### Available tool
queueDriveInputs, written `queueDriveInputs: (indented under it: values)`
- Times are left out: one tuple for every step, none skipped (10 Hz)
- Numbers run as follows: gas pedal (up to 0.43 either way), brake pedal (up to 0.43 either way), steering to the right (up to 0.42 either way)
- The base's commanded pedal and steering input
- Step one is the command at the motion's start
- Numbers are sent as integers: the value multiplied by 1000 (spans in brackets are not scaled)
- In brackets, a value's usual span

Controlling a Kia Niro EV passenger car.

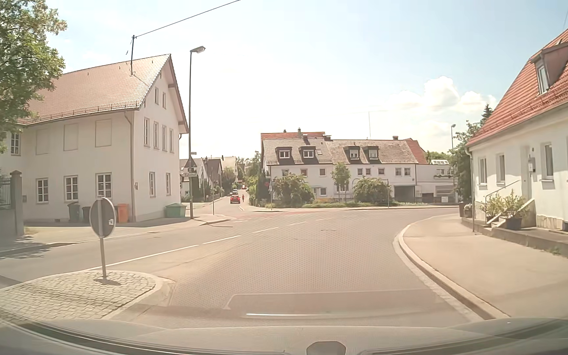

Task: Follow the waypoints while adhering to traffic rules and regulations

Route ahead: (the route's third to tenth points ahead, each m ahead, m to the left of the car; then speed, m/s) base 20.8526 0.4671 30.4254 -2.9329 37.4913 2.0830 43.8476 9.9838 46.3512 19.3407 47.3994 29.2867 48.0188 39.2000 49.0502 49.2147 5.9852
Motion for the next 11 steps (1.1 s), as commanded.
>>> queueDriveInputs:
  values:
    - [8, 0, 0]
    - [8, 0, -5]
    - [8, 0, -9]
    - [8, 0, -9]
    - [8, 0, -7]
    - [8, 0, -5]
    - [8, 0, -5]
    - [8, 0, -5]
    - [8, 0, -4]
    - [8, 0, -1]
    - [8, 0, 5]
